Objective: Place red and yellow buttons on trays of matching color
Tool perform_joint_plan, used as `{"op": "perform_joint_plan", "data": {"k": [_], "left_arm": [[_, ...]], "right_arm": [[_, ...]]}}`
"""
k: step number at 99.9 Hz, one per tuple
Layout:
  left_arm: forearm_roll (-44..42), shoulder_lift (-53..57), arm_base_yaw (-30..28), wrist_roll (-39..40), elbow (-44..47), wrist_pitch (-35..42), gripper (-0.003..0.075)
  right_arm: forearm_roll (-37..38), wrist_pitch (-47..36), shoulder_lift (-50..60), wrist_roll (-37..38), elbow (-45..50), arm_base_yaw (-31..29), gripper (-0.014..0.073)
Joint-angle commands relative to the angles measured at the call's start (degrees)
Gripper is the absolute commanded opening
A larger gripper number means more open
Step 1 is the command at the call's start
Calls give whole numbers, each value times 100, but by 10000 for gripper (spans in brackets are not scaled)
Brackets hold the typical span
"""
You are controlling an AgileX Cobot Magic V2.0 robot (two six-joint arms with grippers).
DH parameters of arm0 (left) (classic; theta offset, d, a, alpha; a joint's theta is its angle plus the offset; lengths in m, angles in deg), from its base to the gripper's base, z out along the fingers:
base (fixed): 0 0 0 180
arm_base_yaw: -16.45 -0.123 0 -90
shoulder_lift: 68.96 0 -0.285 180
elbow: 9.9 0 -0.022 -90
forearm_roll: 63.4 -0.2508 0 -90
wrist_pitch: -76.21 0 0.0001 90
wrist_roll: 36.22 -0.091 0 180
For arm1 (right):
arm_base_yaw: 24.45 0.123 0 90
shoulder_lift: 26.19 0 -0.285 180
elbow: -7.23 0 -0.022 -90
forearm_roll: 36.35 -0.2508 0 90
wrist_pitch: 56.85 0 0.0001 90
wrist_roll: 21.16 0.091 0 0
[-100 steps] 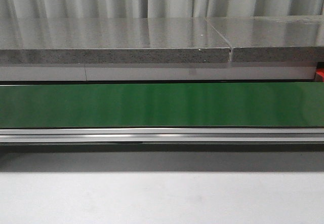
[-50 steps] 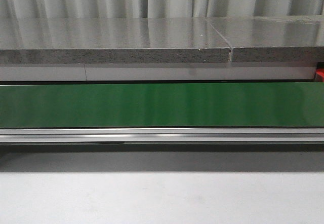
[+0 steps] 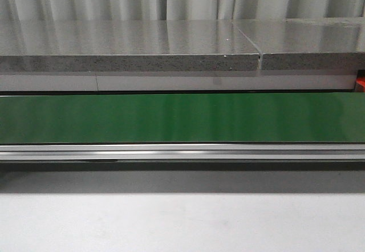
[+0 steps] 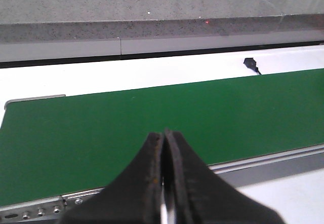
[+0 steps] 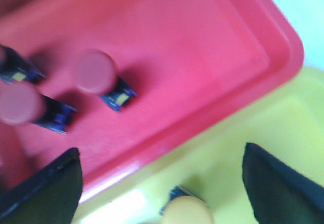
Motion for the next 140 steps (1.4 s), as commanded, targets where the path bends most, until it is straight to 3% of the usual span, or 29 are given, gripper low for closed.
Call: {"op": "perform_joint_plan", "data": {"k": [1, 39, 60, 104, 111, 118, 140], "left_arm": [[137, -31, 14, -3, -166, 351, -19], [137, -31, 14, -3, -166, 351, -19], [137, -31, 14, -3, -166, 351, -19], [137, -31, 14, -3, -166, 351, -19], [137, -31, 14, -3, -166, 351, -19], [137, -31, 14, -3, -166, 351, -19], [137, -31, 14, -3, -166, 365, -19]], "right_arm": [[-298, -282, 575, -164, -180, 194, 634], [-405, -184, 1777, -802, -114, 2403, 634], [-405, -89, 2453, -893, 335, 3314, 634], [-405, 29, 4305, -953, 1998, 3575, 627], [-405, 42, 4578, -953, 2188, 3575, 574], [-399, 95, 4788, -953, 2322, 3575, 469], [-387, 155, 5160, -953, 2466, 3575, -18]]}}
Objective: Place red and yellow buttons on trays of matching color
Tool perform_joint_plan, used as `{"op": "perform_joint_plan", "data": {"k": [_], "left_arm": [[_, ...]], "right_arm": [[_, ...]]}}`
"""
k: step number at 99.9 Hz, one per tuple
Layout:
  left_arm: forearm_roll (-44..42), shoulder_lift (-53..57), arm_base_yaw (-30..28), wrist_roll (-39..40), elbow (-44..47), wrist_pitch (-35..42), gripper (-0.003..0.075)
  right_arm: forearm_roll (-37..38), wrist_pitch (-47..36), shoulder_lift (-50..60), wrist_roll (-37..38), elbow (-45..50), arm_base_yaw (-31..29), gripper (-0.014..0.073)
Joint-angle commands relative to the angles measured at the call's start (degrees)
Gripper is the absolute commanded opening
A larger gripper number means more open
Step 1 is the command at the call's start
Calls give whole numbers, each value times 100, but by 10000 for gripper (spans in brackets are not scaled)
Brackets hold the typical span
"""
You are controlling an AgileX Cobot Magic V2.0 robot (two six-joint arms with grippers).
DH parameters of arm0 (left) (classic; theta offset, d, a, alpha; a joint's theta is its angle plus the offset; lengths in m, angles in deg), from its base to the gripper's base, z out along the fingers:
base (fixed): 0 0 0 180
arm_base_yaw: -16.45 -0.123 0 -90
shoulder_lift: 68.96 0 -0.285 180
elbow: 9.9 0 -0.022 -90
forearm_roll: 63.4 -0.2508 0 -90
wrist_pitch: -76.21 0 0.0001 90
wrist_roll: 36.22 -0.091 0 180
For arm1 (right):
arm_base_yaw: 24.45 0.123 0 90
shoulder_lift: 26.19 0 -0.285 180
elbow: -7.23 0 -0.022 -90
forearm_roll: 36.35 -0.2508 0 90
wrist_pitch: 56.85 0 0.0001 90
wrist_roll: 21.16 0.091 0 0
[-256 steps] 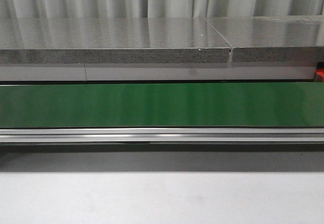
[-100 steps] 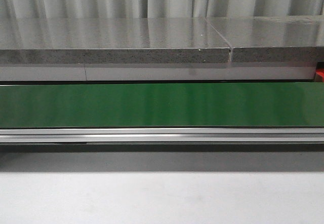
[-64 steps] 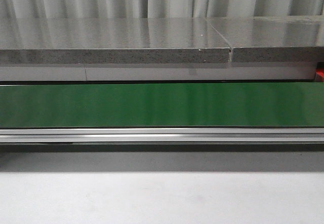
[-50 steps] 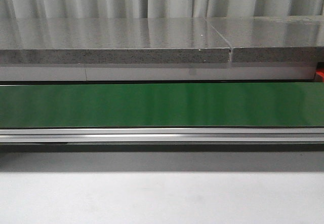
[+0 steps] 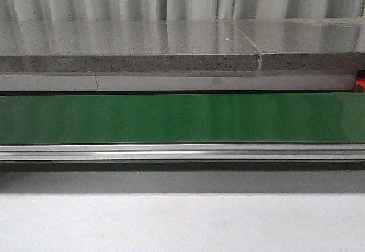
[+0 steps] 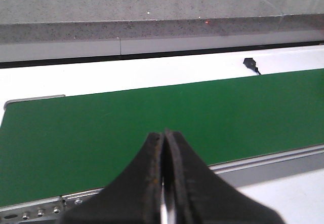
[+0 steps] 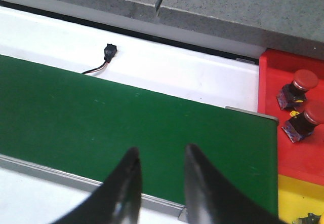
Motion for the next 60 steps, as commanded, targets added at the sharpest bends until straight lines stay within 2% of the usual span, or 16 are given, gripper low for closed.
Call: {"op": "perform_joint_plan", "data": {"k": [1, 4, 60], "left_arm": [[137, -31, 14, -3, -166, 365, -19], [137, -31, 14, -3, -166, 365, -19], [137, -31, 14, -3, -166, 335, -18]], "right_arm": [[-55, -333, 92, -67, -136, -6, -31], [-55, -333, 92, -67, -136, -6, -73], [-55, -333, 92, -67, -136, -6, -68]]}}
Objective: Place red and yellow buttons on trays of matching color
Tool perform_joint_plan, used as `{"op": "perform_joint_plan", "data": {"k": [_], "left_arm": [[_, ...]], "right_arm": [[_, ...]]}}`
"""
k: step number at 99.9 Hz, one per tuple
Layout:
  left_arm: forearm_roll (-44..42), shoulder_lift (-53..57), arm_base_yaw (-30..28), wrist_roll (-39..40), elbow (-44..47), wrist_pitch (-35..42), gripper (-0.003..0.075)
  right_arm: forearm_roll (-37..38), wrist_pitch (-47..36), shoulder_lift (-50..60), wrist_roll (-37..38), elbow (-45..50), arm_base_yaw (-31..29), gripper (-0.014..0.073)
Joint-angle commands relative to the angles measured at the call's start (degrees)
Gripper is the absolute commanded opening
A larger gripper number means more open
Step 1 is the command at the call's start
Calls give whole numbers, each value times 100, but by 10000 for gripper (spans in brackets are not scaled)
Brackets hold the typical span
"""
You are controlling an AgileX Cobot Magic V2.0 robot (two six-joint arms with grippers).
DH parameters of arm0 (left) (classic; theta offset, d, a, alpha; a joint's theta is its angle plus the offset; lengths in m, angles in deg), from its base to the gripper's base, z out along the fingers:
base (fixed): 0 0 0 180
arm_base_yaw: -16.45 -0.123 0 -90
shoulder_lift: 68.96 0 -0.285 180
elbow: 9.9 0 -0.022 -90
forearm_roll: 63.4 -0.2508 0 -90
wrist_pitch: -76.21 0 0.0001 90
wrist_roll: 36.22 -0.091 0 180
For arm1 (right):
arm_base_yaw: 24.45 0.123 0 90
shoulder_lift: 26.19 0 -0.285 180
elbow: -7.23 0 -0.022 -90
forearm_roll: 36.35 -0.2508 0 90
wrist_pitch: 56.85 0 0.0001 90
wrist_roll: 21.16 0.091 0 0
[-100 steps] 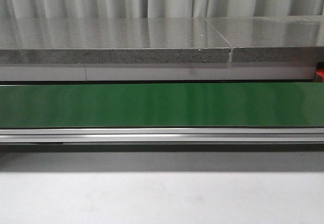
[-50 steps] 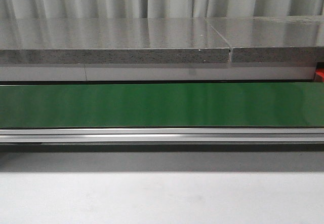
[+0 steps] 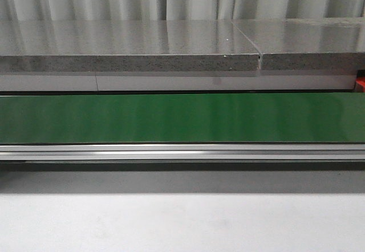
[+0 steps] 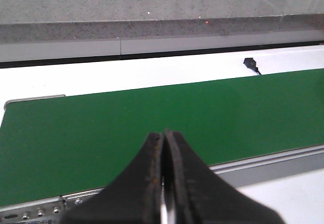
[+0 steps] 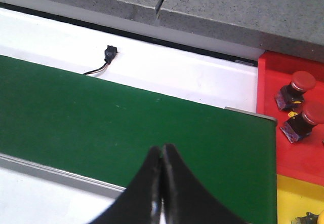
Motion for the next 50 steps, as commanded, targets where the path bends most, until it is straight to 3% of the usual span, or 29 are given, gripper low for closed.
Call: {"op": "perform_joint_plan", "data": {"k": [1, 8, 15, 37, 44, 50], "left_arm": [[137, -31, 14, -3, -166, 335, -18], [137, -31, 14, -3, -166, 303, 1], [137, -31, 14, -3, -166, 258, 78], [137, -31, 14, -3, -166, 259, 575], [137, -31, 14, -3, -166, 253, 638], [137, -31, 14, -3, -166, 244, 640]], "right_arm": [[-55, -346, 26, -53, -150, -6, -68], [-55, -346, 26, -53, -150, -6, -68], [-55, -346, 26, -53, -150, -6, -68], [-55, -346, 26, -53, -150, -6, -68], [-55, -346, 26, -53, -150, -6, -68], [-55, -346, 26, -53, -150, -6, -68]]}}
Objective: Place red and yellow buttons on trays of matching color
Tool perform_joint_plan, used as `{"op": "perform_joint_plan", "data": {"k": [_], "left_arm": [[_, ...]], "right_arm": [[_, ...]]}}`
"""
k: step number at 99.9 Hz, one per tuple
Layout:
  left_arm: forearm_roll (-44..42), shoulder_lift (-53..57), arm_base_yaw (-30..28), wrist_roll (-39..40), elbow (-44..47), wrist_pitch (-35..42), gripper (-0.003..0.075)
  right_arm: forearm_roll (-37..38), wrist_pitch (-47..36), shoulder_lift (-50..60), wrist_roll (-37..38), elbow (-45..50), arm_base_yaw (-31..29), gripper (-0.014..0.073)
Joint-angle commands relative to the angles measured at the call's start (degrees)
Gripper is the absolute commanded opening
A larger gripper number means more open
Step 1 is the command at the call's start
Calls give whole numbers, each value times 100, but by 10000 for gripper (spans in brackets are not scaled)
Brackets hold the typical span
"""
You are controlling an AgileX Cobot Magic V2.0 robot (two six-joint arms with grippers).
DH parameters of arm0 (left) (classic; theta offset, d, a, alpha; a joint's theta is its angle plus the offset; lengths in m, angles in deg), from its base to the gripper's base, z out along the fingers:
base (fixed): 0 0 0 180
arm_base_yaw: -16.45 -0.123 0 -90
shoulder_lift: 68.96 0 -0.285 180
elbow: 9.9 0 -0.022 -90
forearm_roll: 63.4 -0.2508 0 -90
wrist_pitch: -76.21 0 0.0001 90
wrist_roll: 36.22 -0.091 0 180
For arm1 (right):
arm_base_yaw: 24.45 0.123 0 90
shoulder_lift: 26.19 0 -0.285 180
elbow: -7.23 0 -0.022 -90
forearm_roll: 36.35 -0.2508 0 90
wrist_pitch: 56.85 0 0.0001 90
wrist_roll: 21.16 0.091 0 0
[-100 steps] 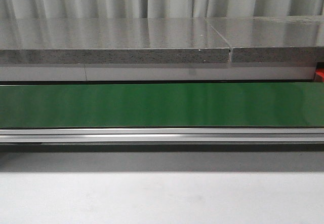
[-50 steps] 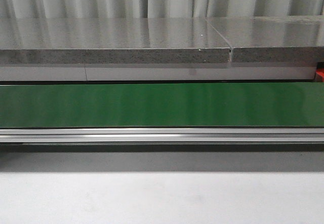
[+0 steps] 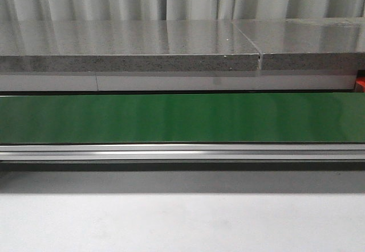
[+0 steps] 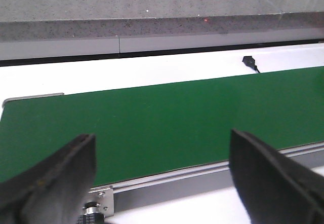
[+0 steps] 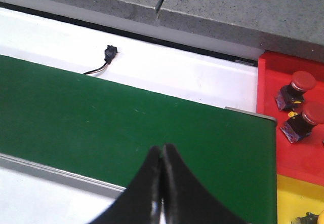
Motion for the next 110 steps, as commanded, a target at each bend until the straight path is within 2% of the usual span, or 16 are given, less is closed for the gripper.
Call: {"op": "perform_joint_plan", "data": {"k": [1, 11, 23, 36, 57, 77, 91, 110], "left_arm": [[137, -31, 14, -3, -166, 297, 640], [137, -31, 14, 37, -166, 558, 640], [137, -174, -70, 525, -299, 1088, 640], [137, -739, -551, 855, -899, 1060, 640], [502, -2222, -1821, 869, -2393, 340, 639], [781, -3808, -2866, 869, -3769, -1135, 639], [739, -4835, -3222, 869, -4474, -1720, 639], [318, -5910, -3299, 1002, -5118, -2027, 637]], "right_arm": [[-55, -346, 26, -53, -150, -6, -68], [-55, -346, 26, -53, -150, -6, -68], [-55, -346, 26, -53, -150, -6, -68], [-55, -346, 26, -53, -150, -6, -68], [-55, -346, 26, -53, -150, -6, -68], [-55, -346, 26, -53, -150, -6, -68], [-55, -346, 26, -53, -150, -6, -68], [-55, -346, 26, -53, -150, -6, -68]]}}
